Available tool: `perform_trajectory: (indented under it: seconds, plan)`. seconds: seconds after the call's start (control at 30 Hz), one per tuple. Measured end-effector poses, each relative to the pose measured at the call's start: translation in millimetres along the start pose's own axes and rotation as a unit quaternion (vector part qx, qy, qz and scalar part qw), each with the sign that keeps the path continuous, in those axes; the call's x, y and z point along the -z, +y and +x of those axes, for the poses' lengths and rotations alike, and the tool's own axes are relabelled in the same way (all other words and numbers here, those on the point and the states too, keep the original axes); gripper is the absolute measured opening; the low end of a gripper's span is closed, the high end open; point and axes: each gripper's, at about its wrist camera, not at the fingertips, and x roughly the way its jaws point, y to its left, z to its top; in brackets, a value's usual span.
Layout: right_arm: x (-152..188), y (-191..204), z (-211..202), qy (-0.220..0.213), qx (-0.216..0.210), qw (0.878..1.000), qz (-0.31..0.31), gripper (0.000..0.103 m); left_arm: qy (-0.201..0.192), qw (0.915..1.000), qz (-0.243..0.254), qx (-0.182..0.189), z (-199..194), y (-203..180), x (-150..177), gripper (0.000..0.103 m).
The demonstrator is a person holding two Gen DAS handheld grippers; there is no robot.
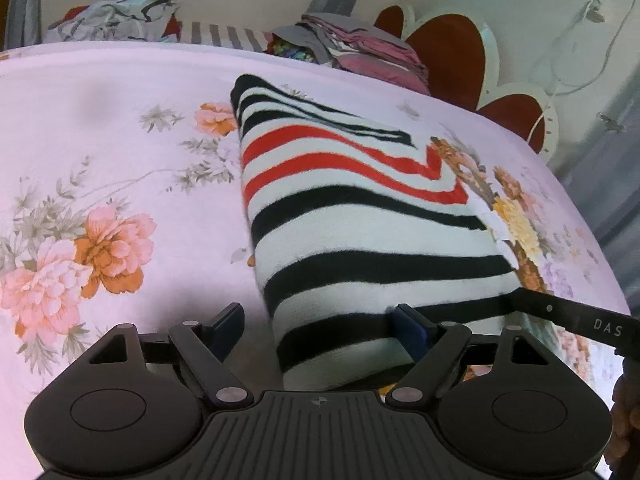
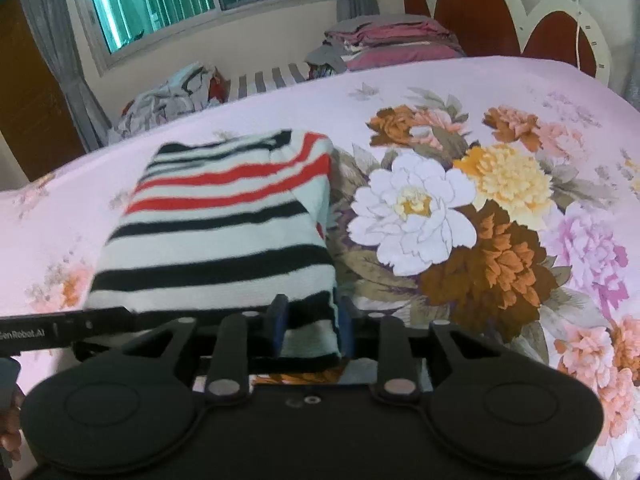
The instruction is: Fold small clothes
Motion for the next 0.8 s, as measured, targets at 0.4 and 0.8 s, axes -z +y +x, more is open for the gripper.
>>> perform_trajectory:
  seconds: [0.4,0.8]
  plan:
    - [-41.5,-6.5,8.4,-0.005,-0.026,1.000,0.015,0.065,-0.018,0.9994,-0.027,0.008,2.2,-10.6,-38.1,0.093]
    - [-65.6,-37.0,86.7,0.070,-0.121,0.988,0.058,0.073,0.003,0.9969,-0.079,0.005,46.4,5.5,-54.8,0.093]
